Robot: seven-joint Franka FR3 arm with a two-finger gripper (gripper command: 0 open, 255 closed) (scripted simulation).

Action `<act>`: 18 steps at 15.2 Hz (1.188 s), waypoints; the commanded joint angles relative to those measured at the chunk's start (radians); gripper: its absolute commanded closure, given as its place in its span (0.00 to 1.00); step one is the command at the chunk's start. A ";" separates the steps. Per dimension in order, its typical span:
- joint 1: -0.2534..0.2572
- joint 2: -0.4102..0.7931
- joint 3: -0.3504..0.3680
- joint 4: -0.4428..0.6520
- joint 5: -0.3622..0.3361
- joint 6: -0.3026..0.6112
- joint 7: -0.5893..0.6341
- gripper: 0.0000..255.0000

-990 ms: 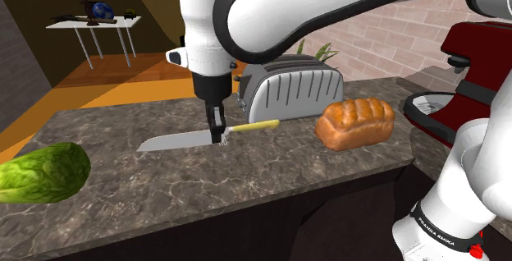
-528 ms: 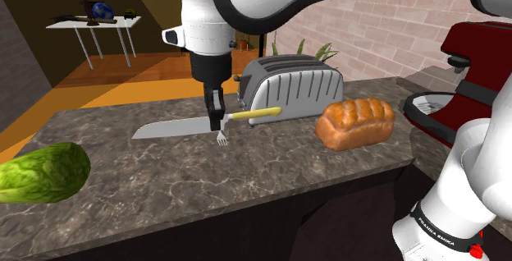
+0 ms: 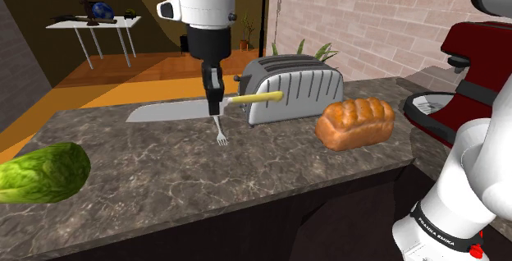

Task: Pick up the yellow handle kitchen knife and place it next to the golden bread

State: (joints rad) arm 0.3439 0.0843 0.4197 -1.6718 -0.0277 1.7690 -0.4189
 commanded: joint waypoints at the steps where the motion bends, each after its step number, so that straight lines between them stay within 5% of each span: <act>1: -0.014 -0.032 -0.009 -0.024 0.014 -0.005 -0.026 1.00; 9: -0.102 -0.247 -0.112 -0.260 0.090 0.025 -0.235 1.00; 18: -0.173 -0.403 -0.248 -0.421 0.098 0.024 -0.447 1.00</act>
State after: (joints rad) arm 0.1775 -0.3021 0.1867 -2.0733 0.0705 1.7911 -0.8434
